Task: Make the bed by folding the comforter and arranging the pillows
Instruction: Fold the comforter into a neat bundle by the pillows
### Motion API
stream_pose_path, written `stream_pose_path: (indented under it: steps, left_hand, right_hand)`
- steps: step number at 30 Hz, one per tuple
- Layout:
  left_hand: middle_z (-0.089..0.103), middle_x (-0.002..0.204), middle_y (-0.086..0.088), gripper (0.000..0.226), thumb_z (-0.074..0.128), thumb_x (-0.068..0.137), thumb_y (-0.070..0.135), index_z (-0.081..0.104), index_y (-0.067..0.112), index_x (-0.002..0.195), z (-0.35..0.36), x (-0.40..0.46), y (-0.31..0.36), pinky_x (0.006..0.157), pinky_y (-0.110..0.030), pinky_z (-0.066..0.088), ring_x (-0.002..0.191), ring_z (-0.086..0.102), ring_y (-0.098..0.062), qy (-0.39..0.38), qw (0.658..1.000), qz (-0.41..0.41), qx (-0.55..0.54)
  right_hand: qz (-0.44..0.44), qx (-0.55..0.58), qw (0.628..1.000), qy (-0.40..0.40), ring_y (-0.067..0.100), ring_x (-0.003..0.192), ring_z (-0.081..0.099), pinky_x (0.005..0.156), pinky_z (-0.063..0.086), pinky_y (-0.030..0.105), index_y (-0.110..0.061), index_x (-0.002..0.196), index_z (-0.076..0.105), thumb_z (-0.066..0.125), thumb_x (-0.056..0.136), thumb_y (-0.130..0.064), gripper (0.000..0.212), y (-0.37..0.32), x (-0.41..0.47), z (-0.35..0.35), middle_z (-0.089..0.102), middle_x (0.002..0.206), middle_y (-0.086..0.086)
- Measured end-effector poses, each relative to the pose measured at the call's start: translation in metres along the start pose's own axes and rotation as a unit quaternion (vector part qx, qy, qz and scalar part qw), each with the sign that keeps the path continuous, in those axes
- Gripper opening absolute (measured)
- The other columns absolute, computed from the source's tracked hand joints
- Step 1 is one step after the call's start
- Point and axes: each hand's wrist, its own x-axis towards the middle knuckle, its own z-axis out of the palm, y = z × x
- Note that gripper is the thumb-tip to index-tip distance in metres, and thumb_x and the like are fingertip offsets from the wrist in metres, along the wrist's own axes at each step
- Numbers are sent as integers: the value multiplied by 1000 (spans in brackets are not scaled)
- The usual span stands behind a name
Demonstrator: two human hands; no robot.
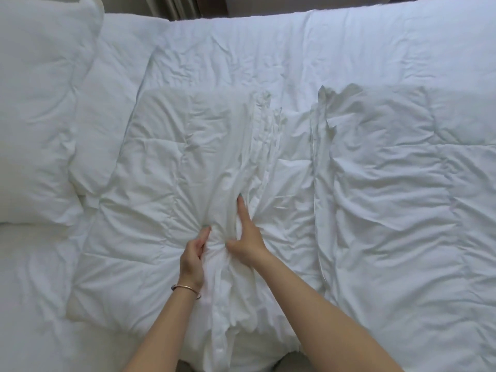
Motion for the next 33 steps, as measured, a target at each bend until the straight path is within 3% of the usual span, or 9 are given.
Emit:
stream_pose_path:
  steps: [5,7,12,16,18,21,28,31,33]
  left_hand:
    - [59,132,-10,43,36,101,26,58,3,130,20,-10,1,104,-13,31,122,56,-21,-21,906,248,344]
    - [50,142,4,40,47,99,17,52,15,138,30,-14,-3,102,-6,29,126,49,-9,-92,905,186,371]
    - [65,101,11,24,59,86,15,69,29,103,37,15,13,69,-28,47,89,64,-18,26,880,221,419]
    - [63,103,-13,30,60,80,24,69,12,106,42,78,60,82,-46,48,94,60,-39,114,796,388,450]
    - [52,134,-12,61,68,79,50,56,25,133,39,110,78,105,-56,31,126,46,-38,80,778,352,514]
    - [6,161,9,97,30,61,98,5,57,145,43,170,103,110,-65,-4,148,-4,-26,-1,743,254,620]
    - [-25,158,12,78,-11,67,91,-25,60,137,70,237,66,102,-72,-15,144,-27,-30,-33,711,293,638]
    - [-25,158,12,78,-10,69,90,-23,59,139,71,239,63,101,-70,-19,144,-25,-29,-58,718,286,631]
    - [-5,161,13,70,-4,77,84,-10,59,143,65,242,74,106,-65,-9,148,-5,-27,-79,722,306,615]
  right_hand:
    - [-35,-4,996,83,-16,121,35,91,24,-7,-50,144,14,47,75,-7,88,29,-15,-36,34,138,-31]
    - [-5,-18,995,97,-2,126,41,90,24,-7,-44,146,14,47,79,4,89,42,-19,-46,43,140,-16]
    - [65,-138,987,50,18,124,49,85,43,18,-56,147,4,49,81,-14,90,34,-20,-49,36,147,-6]
    - [-53,-286,912,288,27,131,38,102,39,39,-17,145,39,55,71,-20,76,-9,-11,-43,33,147,7]
    - [-107,-248,915,299,24,138,33,111,31,39,-11,139,47,49,68,-14,71,-26,2,-33,36,150,5]
    - [-134,-224,927,269,18,147,18,120,10,37,-20,147,38,41,79,-24,68,-42,47,-23,29,157,-2]
    - [113,-530,813,211,9,148,-12,114,-17,51,-31,155,-6,6,100,-45,57,20,124,-59,-8,162,-15]
    - [128,-586,770,220,20,148,12,111,-19,46,-22,154,21,20,100,-36,56,3,131,-54,20,160,-6]
    - [91,-593,736,314,31,122,46,110,5,45,-14,124,60,37,89,-26,43,-31,147,-51,59,126,5]
